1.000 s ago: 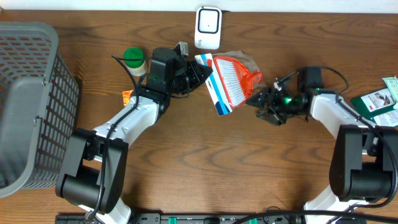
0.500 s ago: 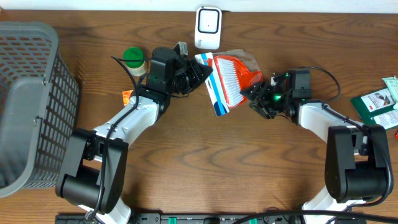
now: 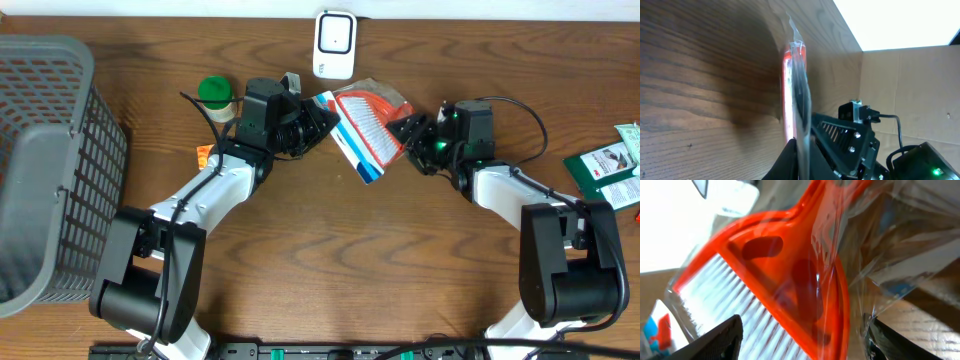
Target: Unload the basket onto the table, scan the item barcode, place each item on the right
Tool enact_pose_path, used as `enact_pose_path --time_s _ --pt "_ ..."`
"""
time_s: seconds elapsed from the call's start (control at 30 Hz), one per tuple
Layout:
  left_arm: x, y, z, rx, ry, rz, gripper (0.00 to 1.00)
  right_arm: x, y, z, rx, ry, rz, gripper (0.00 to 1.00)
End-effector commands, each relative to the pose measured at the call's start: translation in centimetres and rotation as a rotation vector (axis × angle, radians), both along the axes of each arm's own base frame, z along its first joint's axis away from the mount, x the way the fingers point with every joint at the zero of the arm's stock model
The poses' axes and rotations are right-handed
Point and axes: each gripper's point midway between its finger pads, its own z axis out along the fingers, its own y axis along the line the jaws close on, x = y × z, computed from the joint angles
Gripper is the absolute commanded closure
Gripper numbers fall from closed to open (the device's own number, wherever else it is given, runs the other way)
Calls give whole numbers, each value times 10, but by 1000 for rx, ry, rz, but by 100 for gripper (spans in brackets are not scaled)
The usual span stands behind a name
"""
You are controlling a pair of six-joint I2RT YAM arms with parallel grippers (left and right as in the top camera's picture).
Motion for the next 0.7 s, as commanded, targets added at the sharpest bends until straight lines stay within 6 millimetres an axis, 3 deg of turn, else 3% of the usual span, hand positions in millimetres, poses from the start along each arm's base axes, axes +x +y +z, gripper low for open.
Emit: enact_pose_path --time_s 0.0,0.17,0.43,0.67 --pt "0 -9 28 -24 -60 -23 93 1 4 2 15 3 -13 29" --pt "-4 -12 25 -13 -54 -36 93 3 7 6 56 13 -30 39" --pt "-8 -11 17 5 -19 -39 93 2 12 11 157 81 -75 30" --pt "-8 -11 17 6 -21 -38 93 -11 23 12 219 145 -27 29"
